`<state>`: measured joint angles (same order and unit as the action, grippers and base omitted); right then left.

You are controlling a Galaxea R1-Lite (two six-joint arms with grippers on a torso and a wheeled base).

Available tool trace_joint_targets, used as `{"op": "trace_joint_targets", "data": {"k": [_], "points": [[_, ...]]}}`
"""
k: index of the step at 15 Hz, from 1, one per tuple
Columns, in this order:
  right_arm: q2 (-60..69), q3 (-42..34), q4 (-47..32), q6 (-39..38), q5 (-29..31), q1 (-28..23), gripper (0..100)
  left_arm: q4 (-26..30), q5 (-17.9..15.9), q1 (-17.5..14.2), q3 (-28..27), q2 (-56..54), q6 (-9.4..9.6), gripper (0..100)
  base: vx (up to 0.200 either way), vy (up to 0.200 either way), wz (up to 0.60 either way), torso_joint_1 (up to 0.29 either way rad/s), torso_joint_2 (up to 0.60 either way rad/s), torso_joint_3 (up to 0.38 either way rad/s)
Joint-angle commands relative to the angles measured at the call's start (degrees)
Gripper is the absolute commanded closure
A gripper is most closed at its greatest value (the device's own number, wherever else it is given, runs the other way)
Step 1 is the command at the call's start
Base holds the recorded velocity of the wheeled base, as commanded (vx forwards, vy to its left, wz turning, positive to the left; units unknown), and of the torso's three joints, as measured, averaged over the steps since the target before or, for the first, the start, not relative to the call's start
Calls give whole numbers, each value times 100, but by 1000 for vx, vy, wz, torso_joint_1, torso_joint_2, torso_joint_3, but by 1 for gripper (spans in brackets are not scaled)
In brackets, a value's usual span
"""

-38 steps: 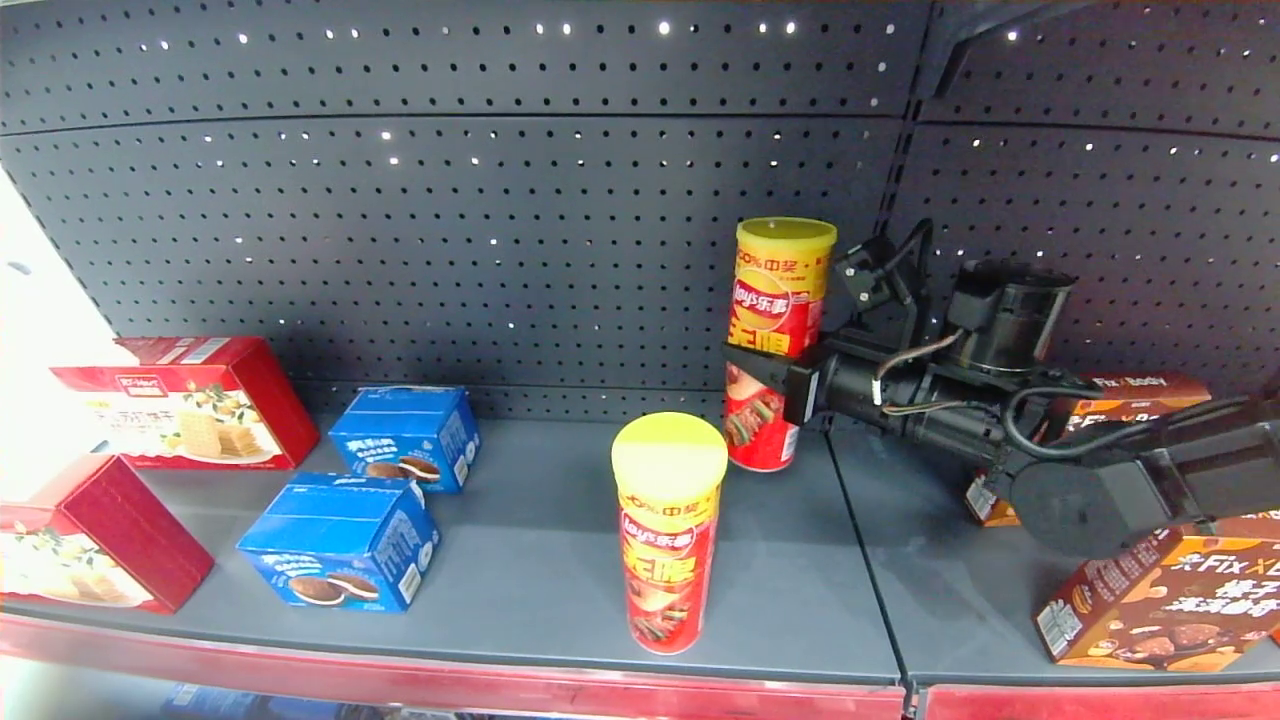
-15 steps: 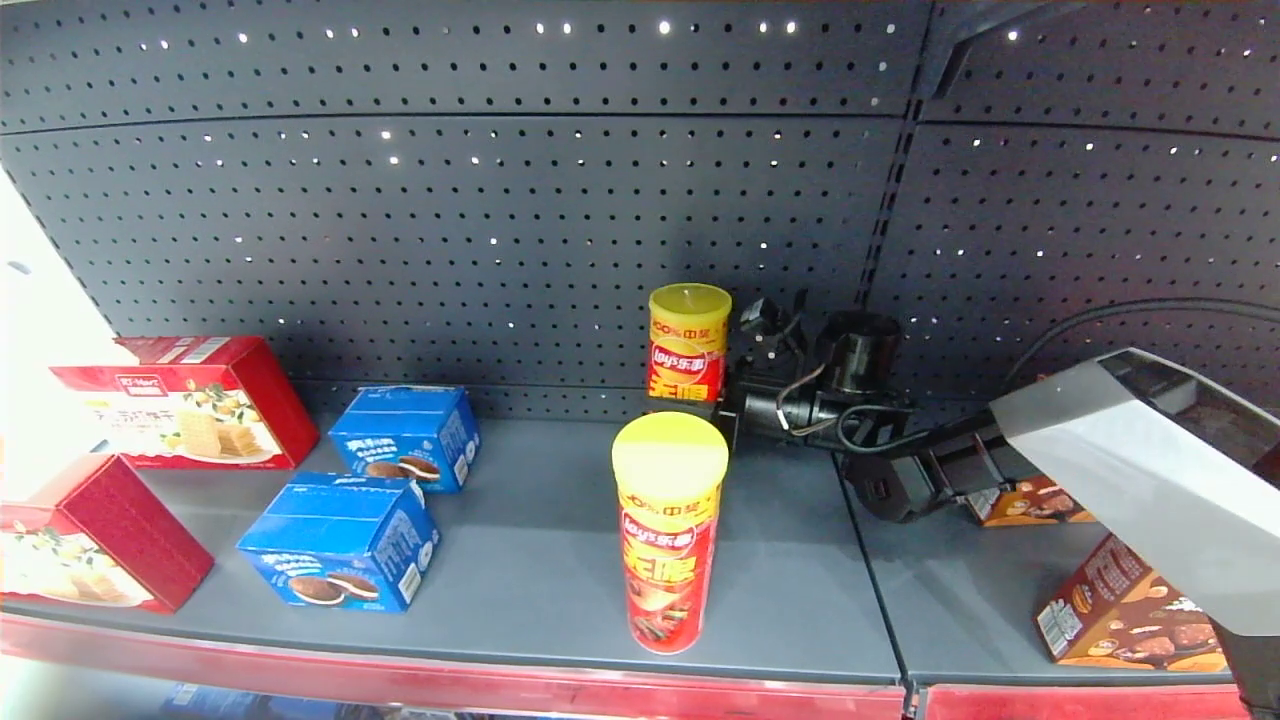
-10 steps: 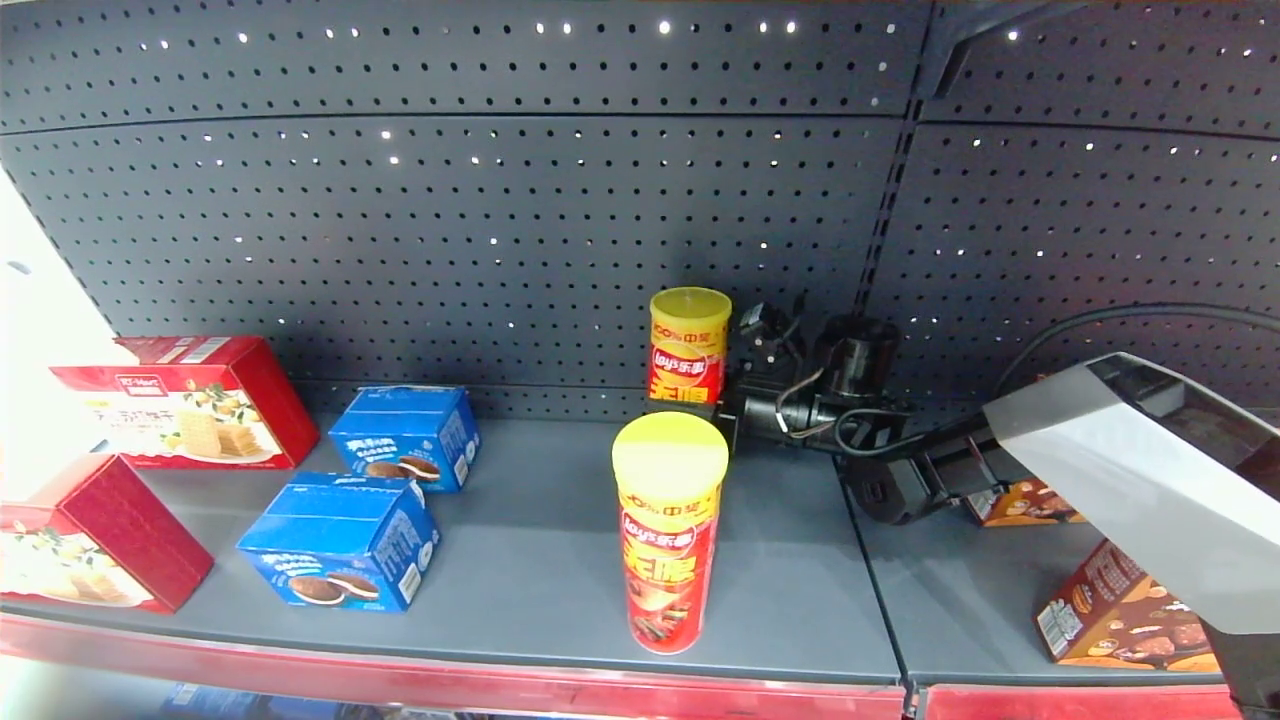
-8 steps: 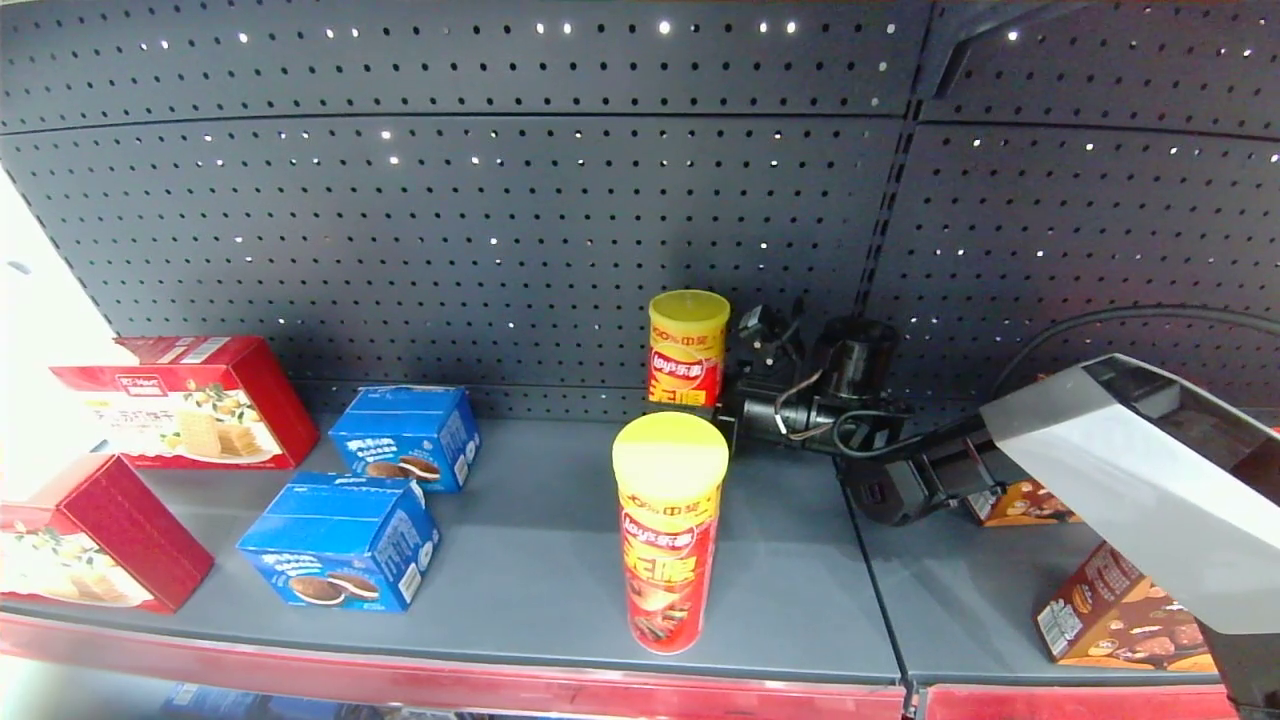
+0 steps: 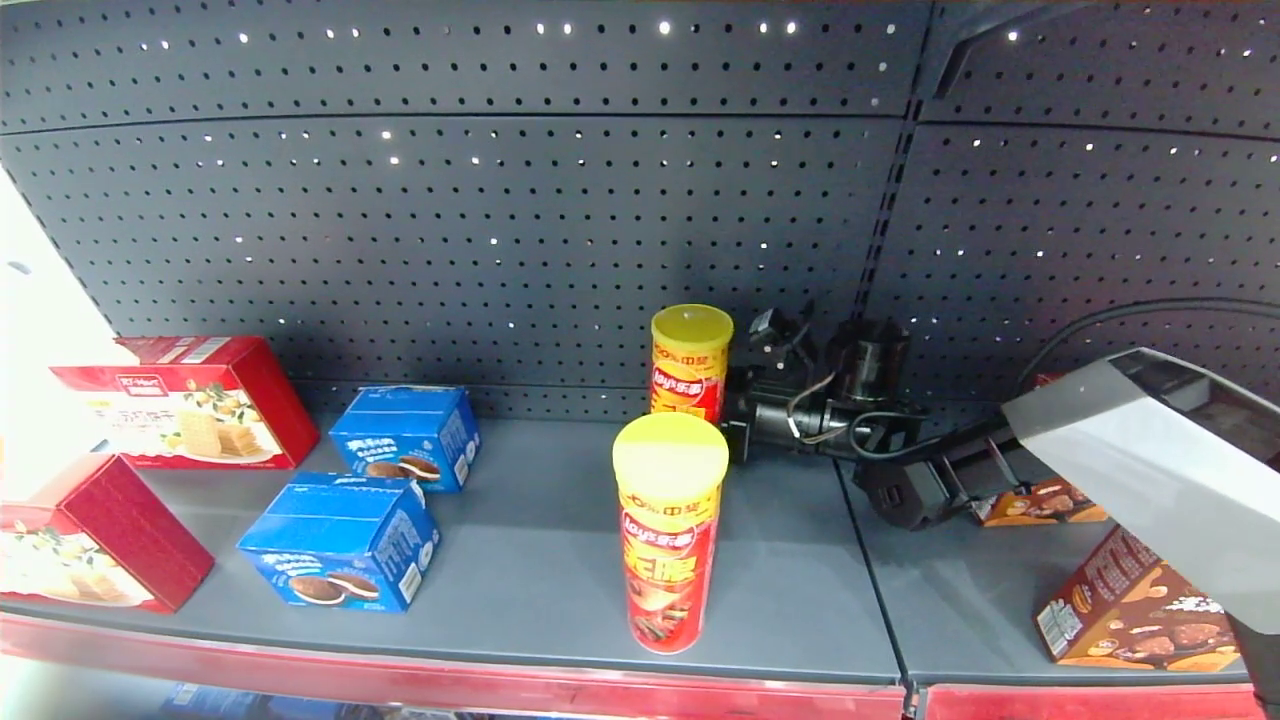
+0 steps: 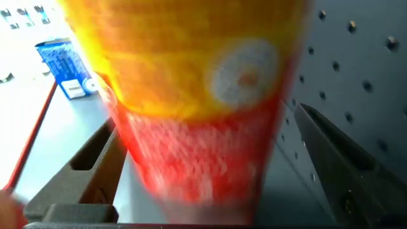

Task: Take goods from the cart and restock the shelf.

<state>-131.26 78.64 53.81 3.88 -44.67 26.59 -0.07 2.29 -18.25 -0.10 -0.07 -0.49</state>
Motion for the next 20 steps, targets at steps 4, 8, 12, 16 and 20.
{"op": "trace_joint_targets", "data": {"k": [4, 8, 12, 16, 20], "points": [[900, -1308, 7, 491, 301, -242, 0, -1, -1, -3, 1, 7, -4, 0, 0, 0, 0, 0, 0, 0], [1058, -1527, 16, 553, 397, -426, 0, -1, -1, -3, 1, 7, -4, 0, 0, 0, 0, 0, 0, 0], [1375, -1844, -2, 509, 925, -365, 0, -1, -1, -3, 1, 7, -4, 0, 0, 0, 0, 0, 0, 0], [2069, -2063, -195, 500, 1637, -242, 0, -1, -1, -3, 1, 7, -4, 0, 0, 0, 0, 0, 0, 0], [2737, -2345, -521, 518, 1953, -242, 0, -1, -1, -3, 1, 7, -4, 0, 0, 0, 0, 0, 0, 0]]}}
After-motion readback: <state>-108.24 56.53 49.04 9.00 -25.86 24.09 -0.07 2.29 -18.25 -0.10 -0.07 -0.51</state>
